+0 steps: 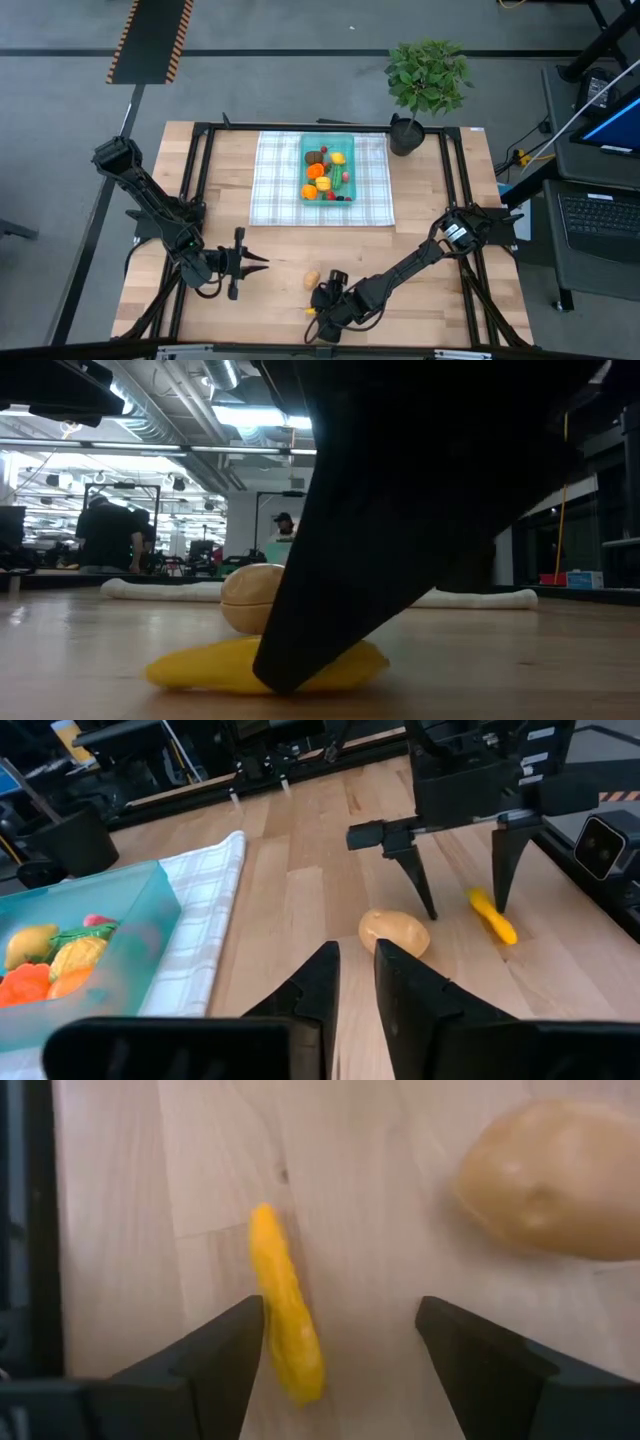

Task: Pick and placing Produce into tupperware
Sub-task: Put the yellow corn into the green bin

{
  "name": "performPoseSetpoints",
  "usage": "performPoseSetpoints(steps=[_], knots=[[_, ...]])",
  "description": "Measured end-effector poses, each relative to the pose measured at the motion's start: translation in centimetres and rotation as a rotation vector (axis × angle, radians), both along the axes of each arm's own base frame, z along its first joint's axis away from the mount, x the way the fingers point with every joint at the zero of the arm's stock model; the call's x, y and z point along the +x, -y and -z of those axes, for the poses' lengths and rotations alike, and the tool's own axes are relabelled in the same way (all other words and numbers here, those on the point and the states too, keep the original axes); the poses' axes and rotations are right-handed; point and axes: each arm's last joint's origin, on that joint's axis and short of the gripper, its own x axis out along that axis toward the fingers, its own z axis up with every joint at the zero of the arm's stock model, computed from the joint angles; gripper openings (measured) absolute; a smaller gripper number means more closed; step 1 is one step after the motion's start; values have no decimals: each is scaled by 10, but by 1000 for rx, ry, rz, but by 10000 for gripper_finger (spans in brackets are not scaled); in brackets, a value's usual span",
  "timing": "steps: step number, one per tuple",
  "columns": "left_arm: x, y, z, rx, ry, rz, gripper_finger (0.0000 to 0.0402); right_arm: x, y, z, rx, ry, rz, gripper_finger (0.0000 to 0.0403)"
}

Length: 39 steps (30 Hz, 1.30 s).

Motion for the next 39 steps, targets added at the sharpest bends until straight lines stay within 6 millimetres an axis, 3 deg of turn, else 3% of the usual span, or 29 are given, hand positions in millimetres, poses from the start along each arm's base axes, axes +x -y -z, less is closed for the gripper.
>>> performPoseSetpoints(steps=[10, 18, 29, 34, 39], knots=[[0, 0, 0, 0, 0, 0, 72, 0, 1, 5, -78, -18, -107, 265], [0, 0, 0, -17, 1, -6, 76, 0, 2, 5, -89, -26, -123, 171], [0, 0, 0, -25, 1, -8, 50, 0, 2, 4, -67, -35, -117, 17], [0, 0, 0, -42, 2, -14, 39, -1, 2, -1, -29, -38, -88, 10], [0, 0, 0, -68, 3, -22, 29, -10, 4, -22, -18, -68, -99, 6]])
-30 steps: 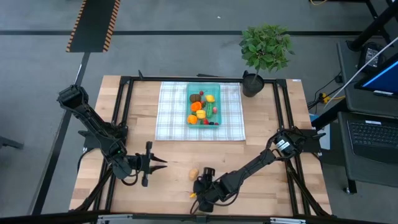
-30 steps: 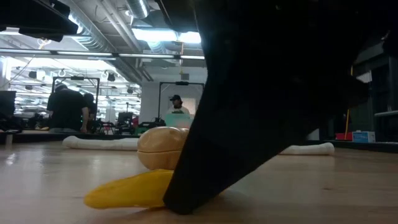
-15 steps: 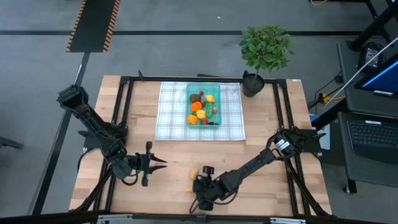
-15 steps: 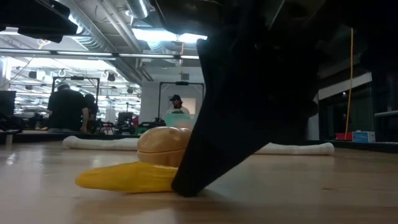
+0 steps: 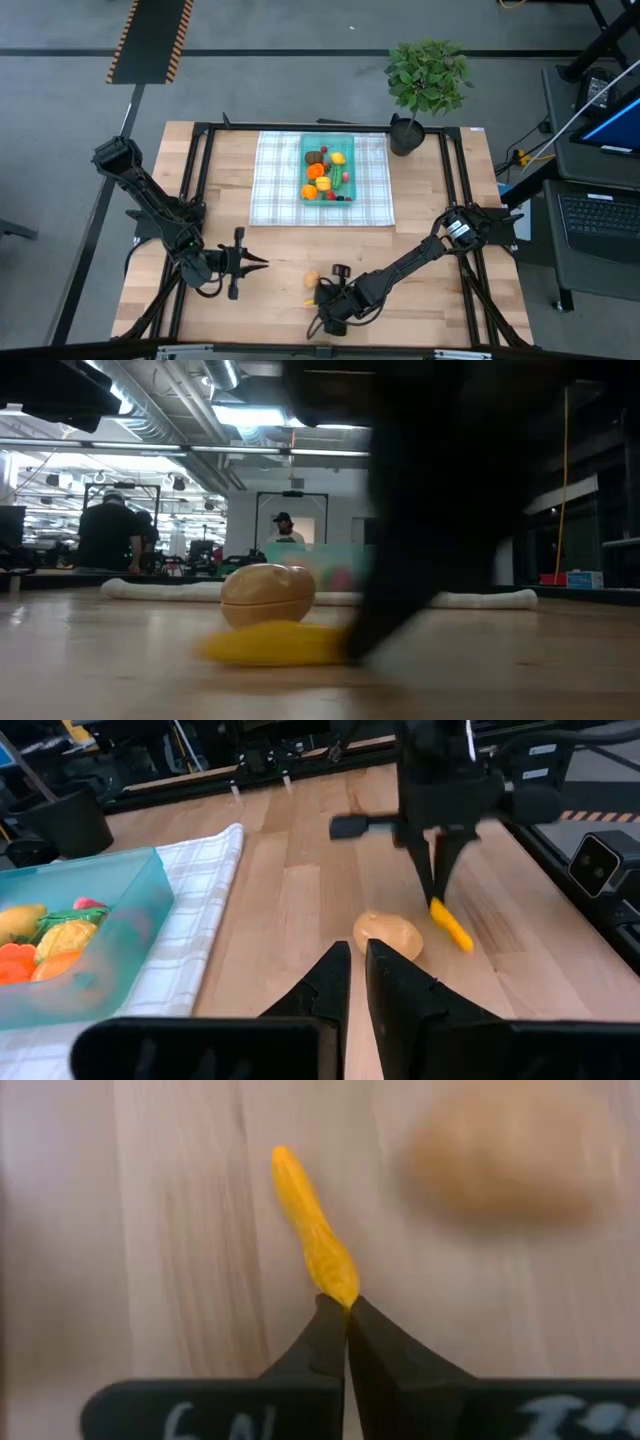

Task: Pick and placing Produce into tupperware
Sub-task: Put the yellow corn into the green bin

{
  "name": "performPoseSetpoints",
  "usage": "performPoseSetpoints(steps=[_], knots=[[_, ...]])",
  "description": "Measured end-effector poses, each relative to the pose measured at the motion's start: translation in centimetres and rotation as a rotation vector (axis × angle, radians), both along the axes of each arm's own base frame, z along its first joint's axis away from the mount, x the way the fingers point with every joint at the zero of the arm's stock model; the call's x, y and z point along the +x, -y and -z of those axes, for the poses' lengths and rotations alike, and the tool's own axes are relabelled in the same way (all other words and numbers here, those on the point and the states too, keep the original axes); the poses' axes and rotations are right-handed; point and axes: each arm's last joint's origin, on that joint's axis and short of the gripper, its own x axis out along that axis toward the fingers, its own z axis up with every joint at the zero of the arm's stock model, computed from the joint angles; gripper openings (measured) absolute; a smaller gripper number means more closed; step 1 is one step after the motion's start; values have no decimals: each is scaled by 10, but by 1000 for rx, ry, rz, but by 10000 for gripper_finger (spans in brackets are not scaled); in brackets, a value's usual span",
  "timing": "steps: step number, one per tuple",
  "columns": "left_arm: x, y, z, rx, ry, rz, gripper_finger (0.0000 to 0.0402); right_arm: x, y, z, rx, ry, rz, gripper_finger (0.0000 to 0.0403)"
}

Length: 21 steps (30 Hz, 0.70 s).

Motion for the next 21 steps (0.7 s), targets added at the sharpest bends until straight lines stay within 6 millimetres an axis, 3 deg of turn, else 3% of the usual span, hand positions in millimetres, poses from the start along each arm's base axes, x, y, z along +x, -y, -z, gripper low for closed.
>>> performPoseSetpoints(steps=[8, 15, 21], knots=[[0, 0, 0, -4, 0, -2, 13, -23, 0, -31, -29, -71, 33, 2], [0, 0, 0, -16, 2, -5, 1, -42, 4, -21, -18, -47, 123, 1], [0, 0, 0, -30, 3, -10, 10, -58, 10, -8, 82, 245, 184, 0]])
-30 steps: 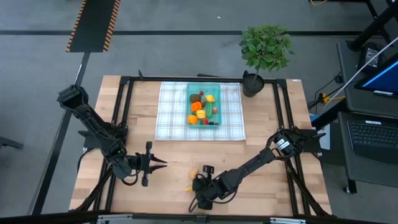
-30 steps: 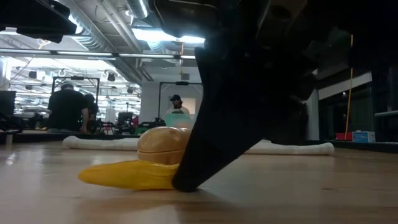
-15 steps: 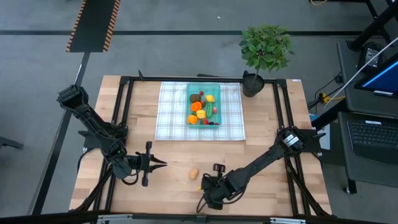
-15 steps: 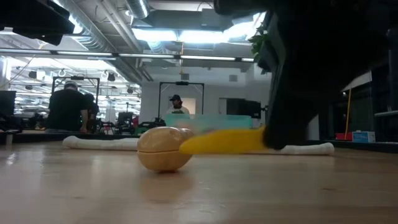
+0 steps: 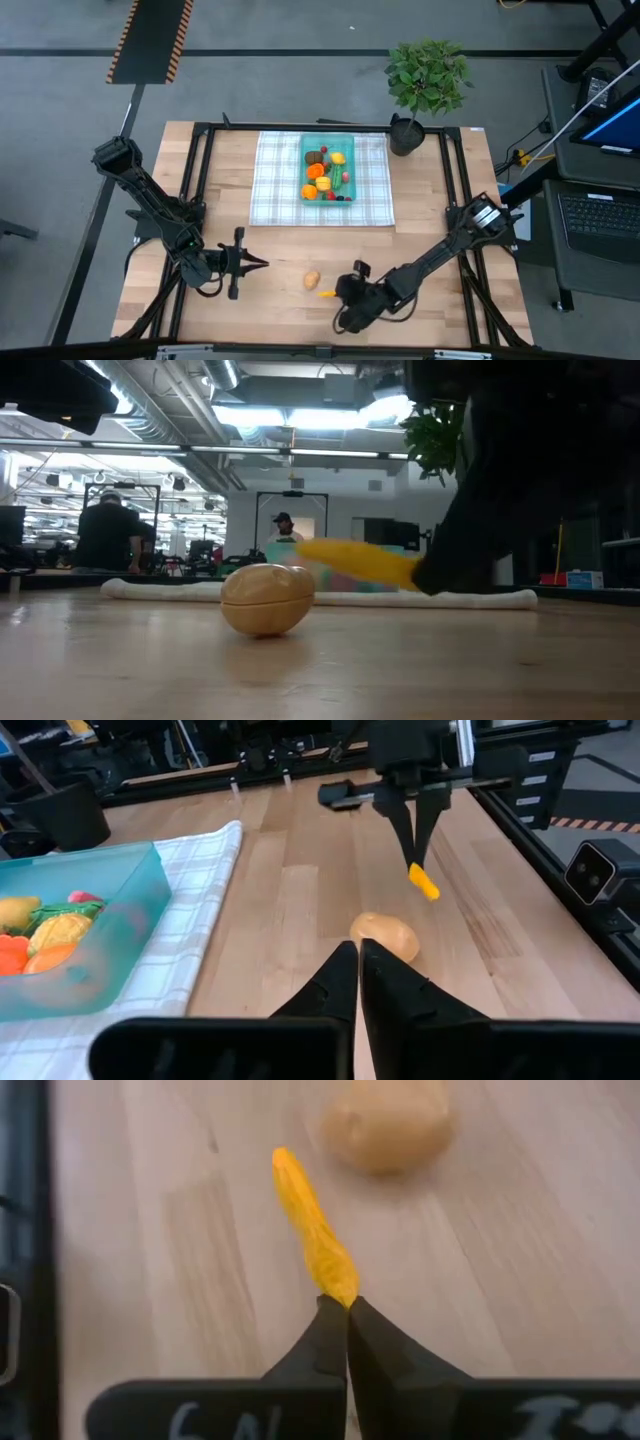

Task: Pick and placing Produce into tupperware
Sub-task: Put the yellow corn into the green bin

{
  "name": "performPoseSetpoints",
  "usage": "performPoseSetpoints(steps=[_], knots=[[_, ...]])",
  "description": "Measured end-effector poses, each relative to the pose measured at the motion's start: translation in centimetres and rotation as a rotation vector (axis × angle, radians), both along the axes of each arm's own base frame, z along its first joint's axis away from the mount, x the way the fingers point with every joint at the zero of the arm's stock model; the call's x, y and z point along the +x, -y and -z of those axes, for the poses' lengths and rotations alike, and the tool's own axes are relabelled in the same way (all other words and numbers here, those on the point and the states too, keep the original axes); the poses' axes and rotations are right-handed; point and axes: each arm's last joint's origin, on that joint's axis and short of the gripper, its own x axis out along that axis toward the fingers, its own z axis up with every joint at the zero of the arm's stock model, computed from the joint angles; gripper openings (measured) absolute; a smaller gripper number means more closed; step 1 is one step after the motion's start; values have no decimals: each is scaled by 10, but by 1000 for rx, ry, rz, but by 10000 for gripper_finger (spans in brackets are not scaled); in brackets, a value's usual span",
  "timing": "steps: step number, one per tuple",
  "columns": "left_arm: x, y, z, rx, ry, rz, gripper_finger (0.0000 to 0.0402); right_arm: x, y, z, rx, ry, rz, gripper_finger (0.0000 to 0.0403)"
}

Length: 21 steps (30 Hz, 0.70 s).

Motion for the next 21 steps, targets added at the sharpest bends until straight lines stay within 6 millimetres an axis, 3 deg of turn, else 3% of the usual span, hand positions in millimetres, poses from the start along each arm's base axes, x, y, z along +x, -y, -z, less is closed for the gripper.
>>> performPoseSetpoints(steps=[16, 21], knots=[[3, -3, 0, -1, 1, -19, 48, -48, 55, 21, -19, 700, -106, 0], [8, -9, 0, -29, 6, -62, 56, -62, 64, 17, -145, 825, -180, 0]])
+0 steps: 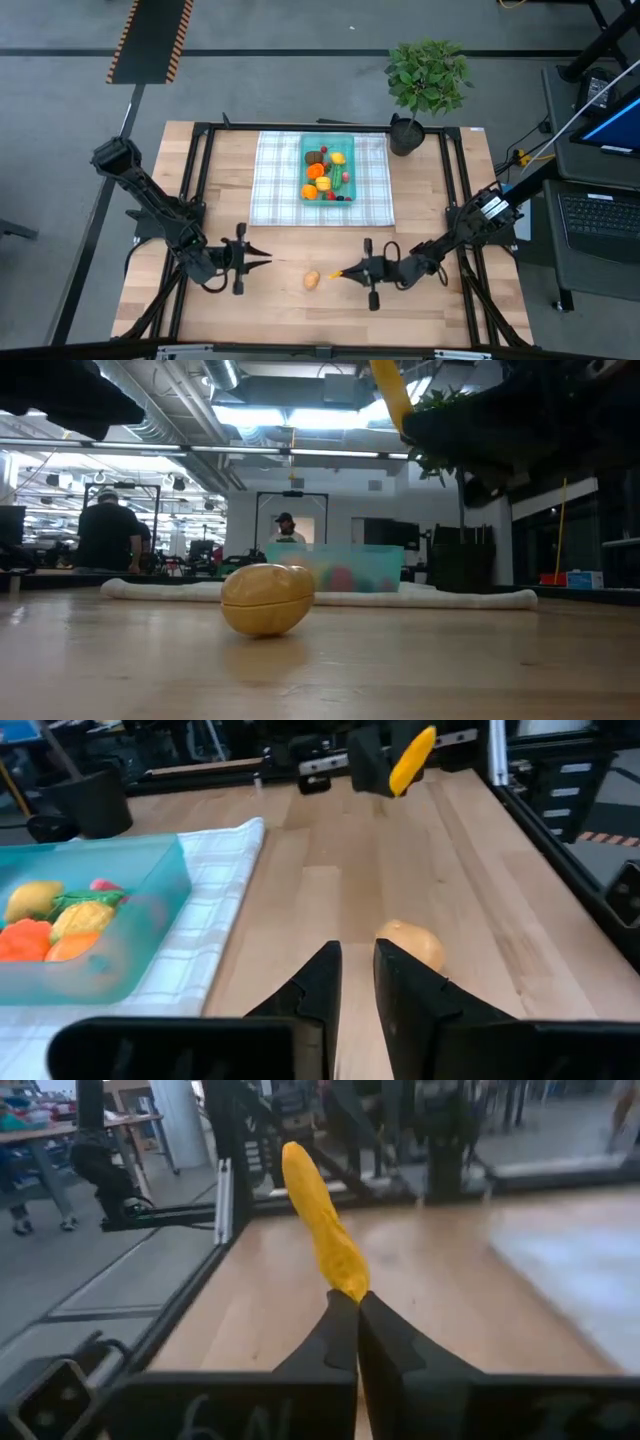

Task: Pick and placing Produce into tupperware
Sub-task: Put the yellow corn into the green bin

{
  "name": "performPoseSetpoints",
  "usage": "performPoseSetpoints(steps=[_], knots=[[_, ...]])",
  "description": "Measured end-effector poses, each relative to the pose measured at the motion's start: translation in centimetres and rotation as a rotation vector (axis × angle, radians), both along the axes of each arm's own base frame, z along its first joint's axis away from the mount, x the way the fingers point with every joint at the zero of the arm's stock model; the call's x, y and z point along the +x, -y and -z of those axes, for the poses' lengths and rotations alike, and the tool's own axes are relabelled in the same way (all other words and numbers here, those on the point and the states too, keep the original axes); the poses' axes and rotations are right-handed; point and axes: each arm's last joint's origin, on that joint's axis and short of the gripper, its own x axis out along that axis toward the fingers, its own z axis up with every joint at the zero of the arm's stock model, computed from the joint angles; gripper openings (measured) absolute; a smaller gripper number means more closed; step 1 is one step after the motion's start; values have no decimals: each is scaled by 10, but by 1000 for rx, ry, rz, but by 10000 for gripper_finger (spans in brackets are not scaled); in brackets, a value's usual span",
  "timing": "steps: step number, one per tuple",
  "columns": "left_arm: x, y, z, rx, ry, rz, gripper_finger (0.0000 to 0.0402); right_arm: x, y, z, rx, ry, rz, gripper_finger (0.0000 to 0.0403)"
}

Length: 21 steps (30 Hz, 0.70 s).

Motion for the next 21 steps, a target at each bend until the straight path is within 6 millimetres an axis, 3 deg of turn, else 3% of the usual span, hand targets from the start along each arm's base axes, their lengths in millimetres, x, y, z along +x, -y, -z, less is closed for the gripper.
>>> performPoseSetpoints(steps=[12, 21], knots=[[23, -26, -2, -39, 38, -170, 45, 7, 26, -1, -70, 25, 229, 0], [16, -50, 14, -92, 207, -57, 14, 15, 49, -1, -71, 21, 445, 0]])
